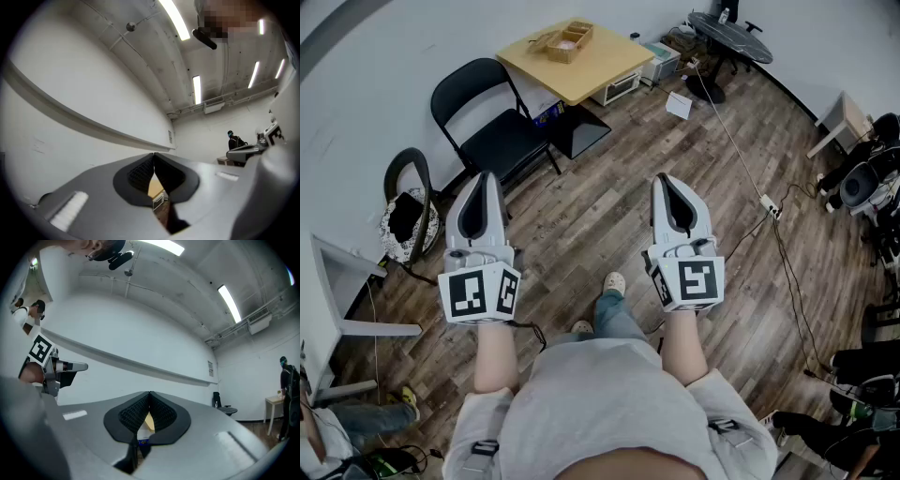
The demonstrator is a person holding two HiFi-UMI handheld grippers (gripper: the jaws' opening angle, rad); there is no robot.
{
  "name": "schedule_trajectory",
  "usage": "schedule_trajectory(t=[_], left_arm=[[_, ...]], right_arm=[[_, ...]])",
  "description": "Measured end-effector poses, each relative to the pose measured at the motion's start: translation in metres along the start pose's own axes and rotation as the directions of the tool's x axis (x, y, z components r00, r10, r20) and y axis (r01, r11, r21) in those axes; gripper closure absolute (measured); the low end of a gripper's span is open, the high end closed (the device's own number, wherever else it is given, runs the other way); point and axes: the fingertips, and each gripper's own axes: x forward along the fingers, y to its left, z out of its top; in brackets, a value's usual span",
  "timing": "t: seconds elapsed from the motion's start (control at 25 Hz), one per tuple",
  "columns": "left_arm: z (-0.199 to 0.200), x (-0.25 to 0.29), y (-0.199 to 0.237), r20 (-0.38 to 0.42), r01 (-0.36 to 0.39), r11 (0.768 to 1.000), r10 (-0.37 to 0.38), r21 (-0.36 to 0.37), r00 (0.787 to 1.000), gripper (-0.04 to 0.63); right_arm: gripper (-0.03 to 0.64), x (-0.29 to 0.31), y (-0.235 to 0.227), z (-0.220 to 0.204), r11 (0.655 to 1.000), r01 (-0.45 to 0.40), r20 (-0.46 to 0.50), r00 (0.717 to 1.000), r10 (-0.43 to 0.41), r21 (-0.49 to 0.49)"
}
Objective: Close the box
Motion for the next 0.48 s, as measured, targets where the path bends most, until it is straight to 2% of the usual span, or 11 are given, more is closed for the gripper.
schedule_trajectory(t=[0.48], left_arm=[[-0.013,0.030,0.001,-0.011,0.013,1.000,-0.014,-0.005,1.000,0.536]], right_arm=[[0.614,0.026,-0.013,-0.013,1.000,0.014,-0.016,1.000,-0.014,0.007]])
